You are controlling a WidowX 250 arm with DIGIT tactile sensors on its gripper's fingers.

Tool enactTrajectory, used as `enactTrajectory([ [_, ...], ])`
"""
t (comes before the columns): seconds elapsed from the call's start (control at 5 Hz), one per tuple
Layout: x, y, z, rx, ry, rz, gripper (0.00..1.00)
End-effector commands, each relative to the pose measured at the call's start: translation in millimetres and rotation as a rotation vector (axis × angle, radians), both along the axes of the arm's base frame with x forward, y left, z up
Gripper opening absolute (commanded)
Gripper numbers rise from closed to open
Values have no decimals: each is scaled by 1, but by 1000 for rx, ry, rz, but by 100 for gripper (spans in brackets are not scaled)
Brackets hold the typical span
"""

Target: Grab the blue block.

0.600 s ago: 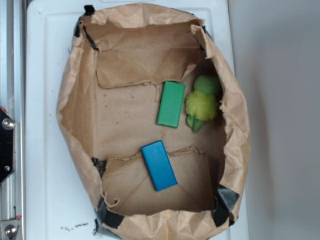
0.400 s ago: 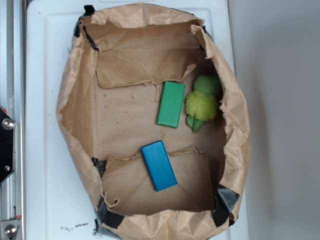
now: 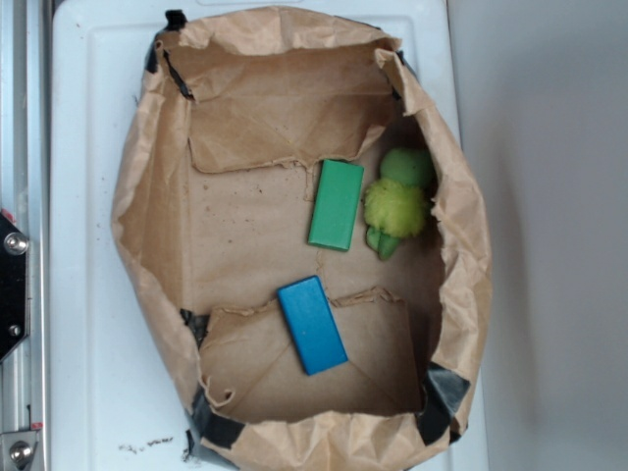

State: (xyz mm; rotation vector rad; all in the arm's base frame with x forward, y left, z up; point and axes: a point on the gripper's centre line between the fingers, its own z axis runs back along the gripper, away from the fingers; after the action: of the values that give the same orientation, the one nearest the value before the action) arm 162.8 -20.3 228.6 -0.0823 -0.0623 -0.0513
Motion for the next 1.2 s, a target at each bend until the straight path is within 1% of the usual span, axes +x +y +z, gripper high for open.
enactTrajectory([
  [0.0, 105, 0, -20, 27, -22, -227, 100],
  [0.2, 118, 2, -39, -22, 84, -254, 100],
  [0.8, 118, 2, -39, -22, 84, -254, 100],
  [1.0, 120, 29, -53, -47, 132, -504, 100],
])
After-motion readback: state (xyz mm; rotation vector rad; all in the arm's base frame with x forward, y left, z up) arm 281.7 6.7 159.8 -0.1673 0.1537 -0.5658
